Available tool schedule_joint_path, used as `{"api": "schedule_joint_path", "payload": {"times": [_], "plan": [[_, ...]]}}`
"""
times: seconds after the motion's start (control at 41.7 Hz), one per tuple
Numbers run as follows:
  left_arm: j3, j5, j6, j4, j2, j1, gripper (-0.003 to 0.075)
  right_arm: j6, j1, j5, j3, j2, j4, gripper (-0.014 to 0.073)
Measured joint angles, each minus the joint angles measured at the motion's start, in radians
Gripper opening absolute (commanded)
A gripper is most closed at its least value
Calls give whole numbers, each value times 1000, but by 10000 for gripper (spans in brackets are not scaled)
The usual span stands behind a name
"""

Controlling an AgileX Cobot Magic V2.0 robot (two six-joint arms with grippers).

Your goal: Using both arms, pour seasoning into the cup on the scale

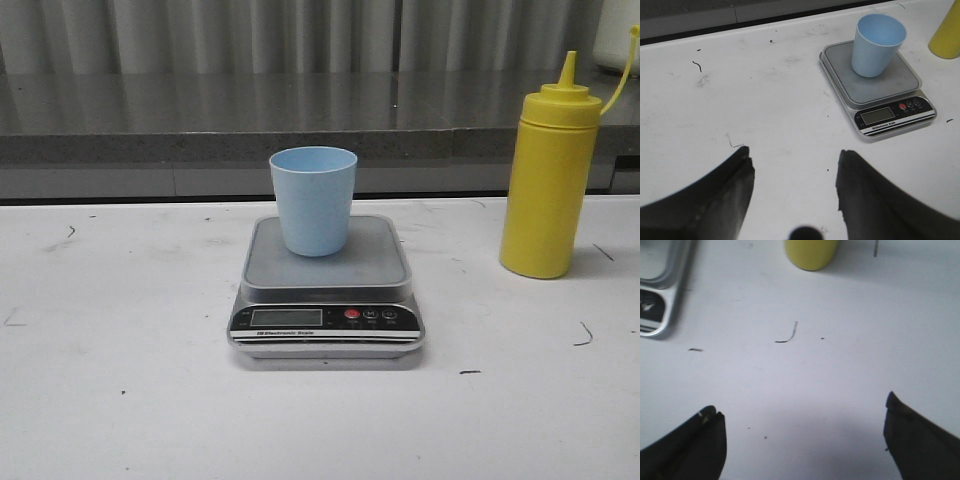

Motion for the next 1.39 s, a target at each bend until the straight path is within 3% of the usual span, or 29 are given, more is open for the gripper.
{"api": "schedule_joint_path", "payload": {"times": [0.12, 0.479, 0.815, 0.934, 1.126, 1.294, 1.39], "plan": [[0, 0, 0, 0, 0, 0, 365, -65, 2, 46, -2, -116, 73, 652], [0, 0, 0, 0, 0, 0, 365, -84, 2, 180, 0, -435, 77, 652], [0, 0, 0, 0, 0, 0, 344, -86, 2, 208, 4, -493, 77, 642], [0, 0, 0, 0, 0, 0, 214, -86, 2, 208, 6, -493, 77, 519], [0, 0, 0, 0, 0, 0, -19, -86, 2, 210, 6, -493, 77, 175], [0, 2, 0, 0, 0, 0, -20, -86, 2, 210, 6, -493, 77, -60], [0, 2, 0, 0, 0, 0, -20, -86, 2, 210, 6, -493, 77, -67]]}}
